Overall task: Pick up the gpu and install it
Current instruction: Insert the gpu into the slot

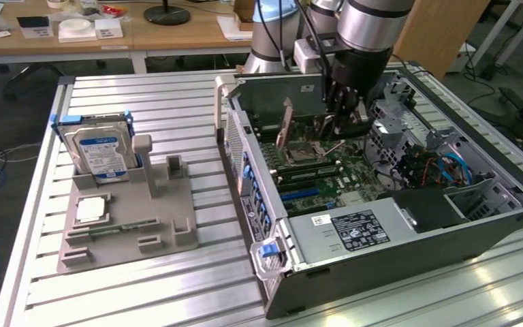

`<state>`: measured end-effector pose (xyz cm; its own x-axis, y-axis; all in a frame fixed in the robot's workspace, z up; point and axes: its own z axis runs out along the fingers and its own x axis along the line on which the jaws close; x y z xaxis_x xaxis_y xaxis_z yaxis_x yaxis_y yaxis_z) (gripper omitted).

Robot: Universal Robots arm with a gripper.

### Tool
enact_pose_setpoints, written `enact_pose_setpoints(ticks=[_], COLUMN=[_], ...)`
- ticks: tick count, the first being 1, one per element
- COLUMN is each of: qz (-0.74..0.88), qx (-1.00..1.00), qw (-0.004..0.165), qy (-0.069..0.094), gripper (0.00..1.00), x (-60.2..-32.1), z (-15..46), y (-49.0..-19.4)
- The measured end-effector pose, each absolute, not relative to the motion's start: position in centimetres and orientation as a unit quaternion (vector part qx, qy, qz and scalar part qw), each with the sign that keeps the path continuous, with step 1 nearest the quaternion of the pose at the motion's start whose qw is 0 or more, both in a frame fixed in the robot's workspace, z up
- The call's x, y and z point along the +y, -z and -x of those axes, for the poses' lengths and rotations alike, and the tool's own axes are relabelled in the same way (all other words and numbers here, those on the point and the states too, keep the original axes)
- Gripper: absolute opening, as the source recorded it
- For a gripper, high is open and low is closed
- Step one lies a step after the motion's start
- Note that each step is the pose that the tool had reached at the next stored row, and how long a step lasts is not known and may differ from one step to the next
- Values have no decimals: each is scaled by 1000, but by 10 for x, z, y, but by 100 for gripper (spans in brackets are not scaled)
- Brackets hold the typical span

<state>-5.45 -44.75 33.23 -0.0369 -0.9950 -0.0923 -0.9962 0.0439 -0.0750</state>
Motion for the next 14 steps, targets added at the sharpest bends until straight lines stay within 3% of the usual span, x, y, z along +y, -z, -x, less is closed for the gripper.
enact_pose_setpoints(ticks=[14], qz=[692], qx=[720], qw=[54], qy=[1], gripper=[28], x=[-453], z=[58], y=[-317])
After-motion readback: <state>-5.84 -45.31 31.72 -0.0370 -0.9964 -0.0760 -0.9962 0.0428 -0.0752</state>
